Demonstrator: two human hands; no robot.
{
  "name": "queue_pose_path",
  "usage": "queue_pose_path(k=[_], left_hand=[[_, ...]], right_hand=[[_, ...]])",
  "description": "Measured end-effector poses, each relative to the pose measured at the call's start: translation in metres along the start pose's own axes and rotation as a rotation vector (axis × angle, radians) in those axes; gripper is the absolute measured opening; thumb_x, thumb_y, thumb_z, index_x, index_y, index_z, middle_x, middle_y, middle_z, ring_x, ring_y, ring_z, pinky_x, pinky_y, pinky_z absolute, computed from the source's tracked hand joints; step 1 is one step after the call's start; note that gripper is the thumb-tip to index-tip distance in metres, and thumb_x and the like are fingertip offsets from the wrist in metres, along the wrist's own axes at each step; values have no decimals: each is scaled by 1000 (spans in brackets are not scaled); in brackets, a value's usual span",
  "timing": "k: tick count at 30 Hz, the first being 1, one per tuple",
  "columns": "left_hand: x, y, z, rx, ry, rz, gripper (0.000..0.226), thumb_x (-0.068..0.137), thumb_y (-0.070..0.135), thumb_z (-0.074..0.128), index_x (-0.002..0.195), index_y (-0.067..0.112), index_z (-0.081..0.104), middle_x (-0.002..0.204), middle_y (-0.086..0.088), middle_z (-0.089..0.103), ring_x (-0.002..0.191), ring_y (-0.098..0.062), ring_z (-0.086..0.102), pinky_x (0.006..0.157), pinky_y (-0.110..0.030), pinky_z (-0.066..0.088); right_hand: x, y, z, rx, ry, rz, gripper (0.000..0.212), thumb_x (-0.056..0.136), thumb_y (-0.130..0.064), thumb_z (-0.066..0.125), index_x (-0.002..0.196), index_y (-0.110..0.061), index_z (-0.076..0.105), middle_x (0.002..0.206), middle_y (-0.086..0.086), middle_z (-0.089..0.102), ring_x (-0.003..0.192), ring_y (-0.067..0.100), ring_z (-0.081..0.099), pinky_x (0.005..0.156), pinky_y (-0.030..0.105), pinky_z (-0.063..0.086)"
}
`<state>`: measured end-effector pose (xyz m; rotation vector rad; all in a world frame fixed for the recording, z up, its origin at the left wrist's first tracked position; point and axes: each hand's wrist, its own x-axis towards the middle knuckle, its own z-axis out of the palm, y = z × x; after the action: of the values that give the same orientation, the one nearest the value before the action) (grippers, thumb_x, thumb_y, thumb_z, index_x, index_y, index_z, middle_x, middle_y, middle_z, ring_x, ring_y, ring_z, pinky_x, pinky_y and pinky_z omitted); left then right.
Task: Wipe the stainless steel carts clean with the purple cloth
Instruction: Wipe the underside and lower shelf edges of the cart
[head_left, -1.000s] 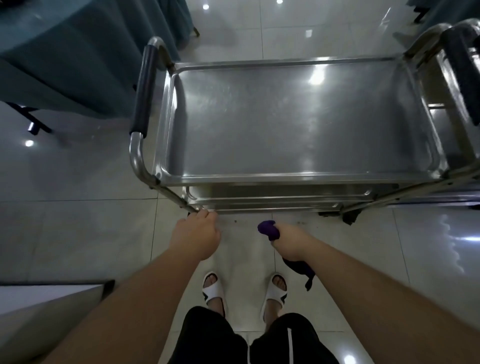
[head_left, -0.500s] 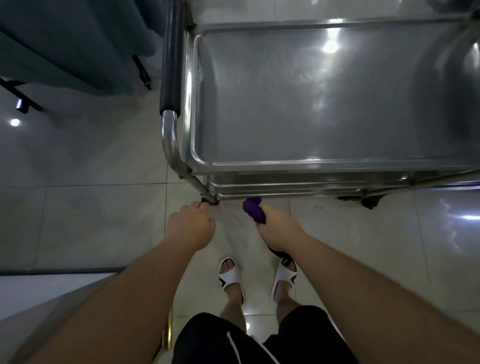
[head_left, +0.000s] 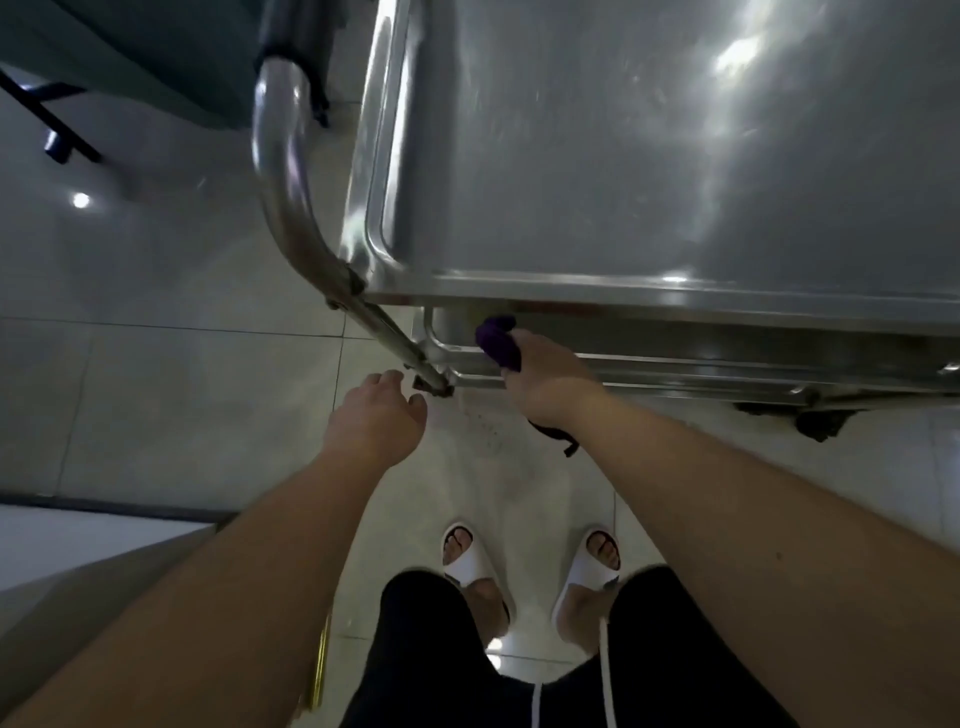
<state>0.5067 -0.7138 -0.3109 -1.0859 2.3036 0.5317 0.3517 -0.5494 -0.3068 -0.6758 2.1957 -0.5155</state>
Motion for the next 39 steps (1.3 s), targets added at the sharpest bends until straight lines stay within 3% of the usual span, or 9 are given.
queue_pose_path(k=[5, 7, 9, 14, 18, 20, 22, 29, 39], left_hand=[[52, -12, 39, -271, 188, -38, 67, 99, 58, 53, 150, 15, 52, 144, -6, 60, 129, -28, 59, 98, -38, 48], [66, -12, 46, -511, 326, 15, 48, 95, 58, 63, 130, 25, 63, 113, 14, 66, 100, -1, 63, 78, -16, 42], [80, -8, 47, -703, 420, 46, 30, 94, 56, 68, 113, 35, 61, 100, 23, 62, 88, 12, 59, 69, -10, 36], [112, -1, 50, -1087, 566, 207, 16, 96, 40, 69, 104, 26, 72, 88, 17, 72, 80, 6, 65, 65, -7, 49], [132, 7, 63, -1251, 698, 313, 28, 94, 29, 66, 71, 14, 67, 64, 4, 66, 58, -3, 60, 56, -14, 48], [141, 8, 68, -1317, 727, 337, 29, 88, 28, 67, 60, 22, 63, 58, 1, 61, 56, -11, 57, 54, -21, 48], [148, 9, 70, -1349, 765, 347, 32, 83, 33, 67, 52, 26, 59, 56, -5, 55, 56, -19, 54, 53, -30, 46], [158, 14, 74, -1357, 907, 293, 37, 76, 39, 65, 52, 13, 53, 56, -17, 51, 52, -22, 51, 47, -40, 41], [160, 16, 71, -1354, 906, 320, 45, 75, 32, 62, 65, -6, 41, 64, -36, 39, 54, -25, 41, 44, -47, 32]], right_hand=[[53, 14, 26, 35, 168, -33, 17, 98, -21, 47, 113, -25, 53, 111, -2, 58, 102, 25, 58, 85, 41, 46], [74, 11, 35, 4, 289, -69, 19, 96, -21, 48, 115, -24, 53, 114, -1, 59, 102, 25, 57, 82, 41, 44], [94, 5, 43, -22, 377, -141, 25, 96, -23, 48, 121, -21, 53, 118, 3, 61, 103, 28, 59, 83, 44, 48], [150, -7, 62, -122, 484, -309, 30, 96, -29, 49, 122, -15, 55, 116, 7, 64, 101, 31, 61, 86, 44, 47], [195, -12, 88, -75, 425, -393, 35, 95, -38, 48, 123, -20, 58, 121, 6, 64, 115, 30, 57, 105, 48, 42], [210, -12, 109, -151, 287, -383, 56, 100, -48, 37, 151, -25, 44, 160, 3, 42, 150, 28, 30, 126, 46, 14], [219, -11, 122, -251, 254, -364, 67, 103, -56, 21, 164, -30, 19, 173, -8, 9, 159, 17, -1, 127, 42, -8], [185, 30, 123, -551, 182, -619, 64, 106, -54, 15, 166, -31, 9, 172, -12, 5, 159, 14, -3, 128, 40, -6], [145, 203, 22, -334, 541, 102, 86, 91, -69, 5, 165, -26, 12, 173, -8, 7, 159, 20, 5, 127, 44, 4]])
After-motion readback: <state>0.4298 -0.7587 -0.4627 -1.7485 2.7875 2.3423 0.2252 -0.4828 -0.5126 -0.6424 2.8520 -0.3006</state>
